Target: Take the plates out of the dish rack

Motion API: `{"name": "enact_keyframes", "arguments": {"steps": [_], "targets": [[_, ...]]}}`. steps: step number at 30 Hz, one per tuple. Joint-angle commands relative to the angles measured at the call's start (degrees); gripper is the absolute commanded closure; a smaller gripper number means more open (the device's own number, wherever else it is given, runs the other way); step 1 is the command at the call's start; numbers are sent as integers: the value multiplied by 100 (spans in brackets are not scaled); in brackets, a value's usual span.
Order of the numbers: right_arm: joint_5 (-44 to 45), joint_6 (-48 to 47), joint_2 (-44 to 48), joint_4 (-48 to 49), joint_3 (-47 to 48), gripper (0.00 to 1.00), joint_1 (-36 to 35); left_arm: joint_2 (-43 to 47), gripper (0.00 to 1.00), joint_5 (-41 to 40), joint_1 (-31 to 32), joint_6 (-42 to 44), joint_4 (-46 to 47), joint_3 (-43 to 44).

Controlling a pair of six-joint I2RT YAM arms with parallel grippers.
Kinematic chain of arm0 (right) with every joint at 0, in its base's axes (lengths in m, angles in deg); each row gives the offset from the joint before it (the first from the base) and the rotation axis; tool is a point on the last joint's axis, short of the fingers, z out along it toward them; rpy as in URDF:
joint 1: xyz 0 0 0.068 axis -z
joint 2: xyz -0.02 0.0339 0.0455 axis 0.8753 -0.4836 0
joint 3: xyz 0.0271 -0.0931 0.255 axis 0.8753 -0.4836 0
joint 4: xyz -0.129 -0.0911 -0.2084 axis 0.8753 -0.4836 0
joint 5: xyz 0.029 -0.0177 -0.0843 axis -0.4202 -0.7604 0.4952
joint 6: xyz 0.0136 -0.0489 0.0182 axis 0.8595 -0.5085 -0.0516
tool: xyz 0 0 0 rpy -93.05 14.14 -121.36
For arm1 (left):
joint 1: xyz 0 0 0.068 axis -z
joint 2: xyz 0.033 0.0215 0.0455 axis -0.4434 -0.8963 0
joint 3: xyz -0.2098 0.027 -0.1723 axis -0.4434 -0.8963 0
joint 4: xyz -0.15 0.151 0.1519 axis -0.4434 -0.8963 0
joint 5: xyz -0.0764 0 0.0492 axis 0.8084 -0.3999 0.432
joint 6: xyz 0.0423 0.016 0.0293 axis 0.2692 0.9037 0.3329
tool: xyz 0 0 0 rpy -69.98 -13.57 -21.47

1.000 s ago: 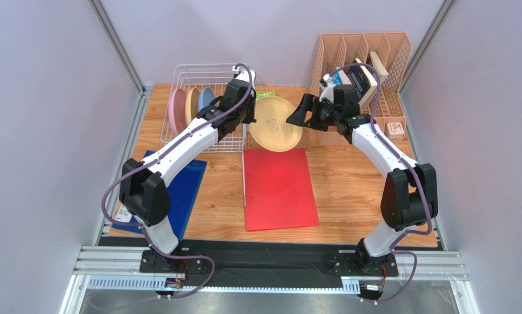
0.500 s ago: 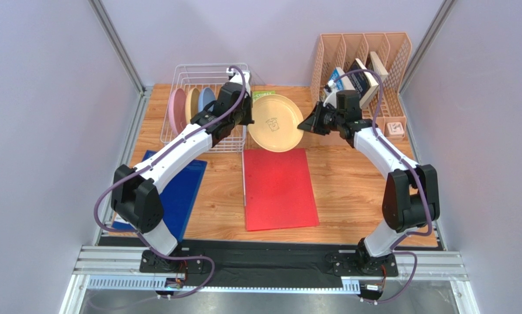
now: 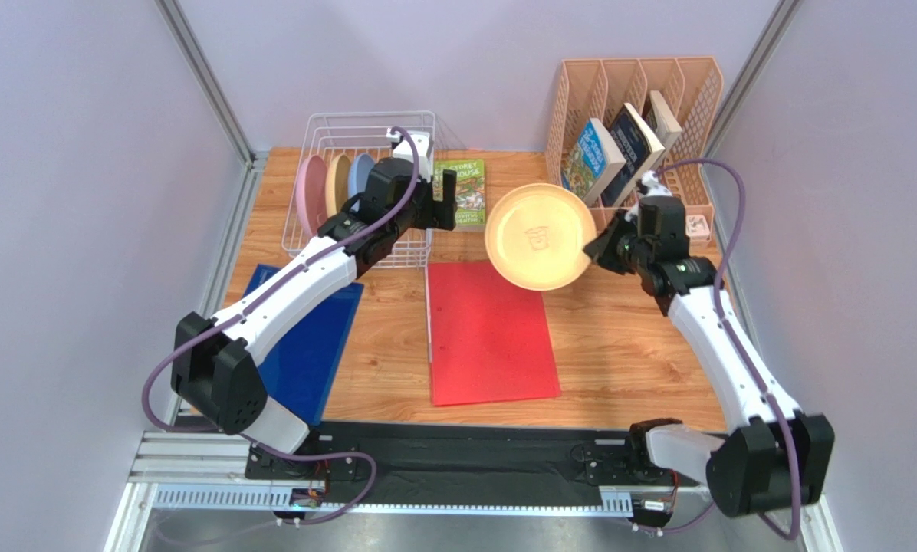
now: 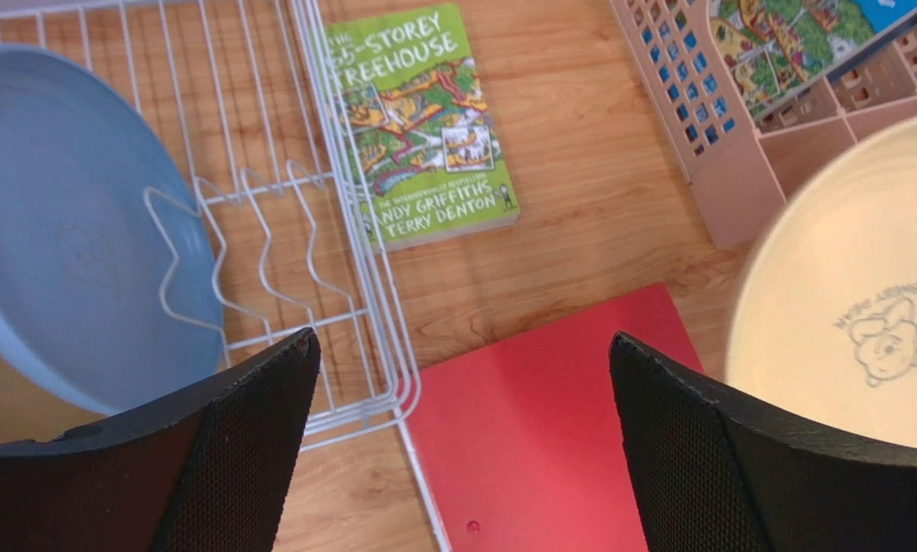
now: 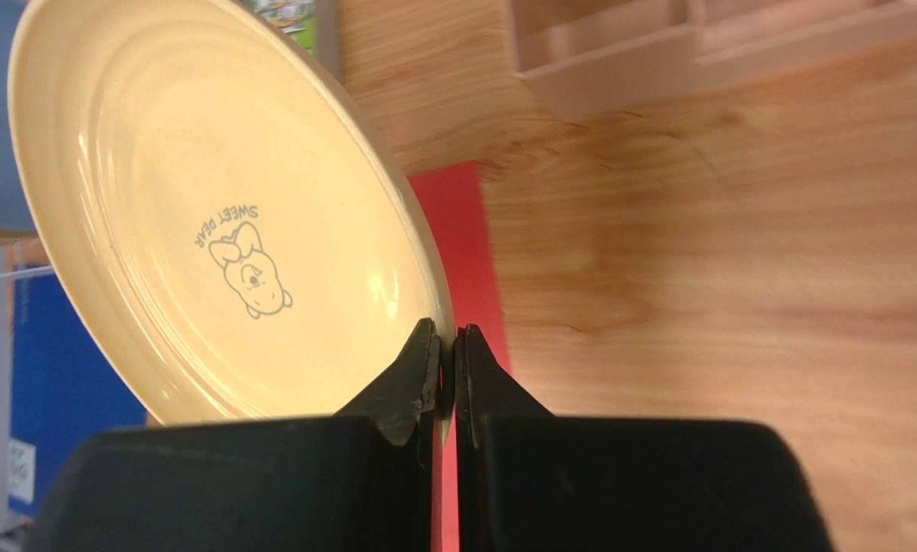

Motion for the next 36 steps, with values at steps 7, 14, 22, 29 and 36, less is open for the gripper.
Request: {"name": "enact_keyframes", "arguments": {"steps": [7, 14, 22, 29, 36], "targets": [[2178, 1407, 1030, -1284, -1176, 100, 269, 473, 0, -199, -444, 315, 128, 5], [3154, 1847, 1426, -1319, -1800, 100, 356, 562, 0, -163, -603, 376, 154, -312], [3234, 1918, 970, -1135, -1924, 100, 532, 447, 0, 3, -839, 359, 189, -330], [3216, 1953, 811, -1214, -1967, 81, 629, 307, 0, 144, -1086, 288, 119, -233], [3365, 1927, 995, -1363, -1950, 52, 620, 184, 0, 223, -1288, 262, 119, -154]]}}
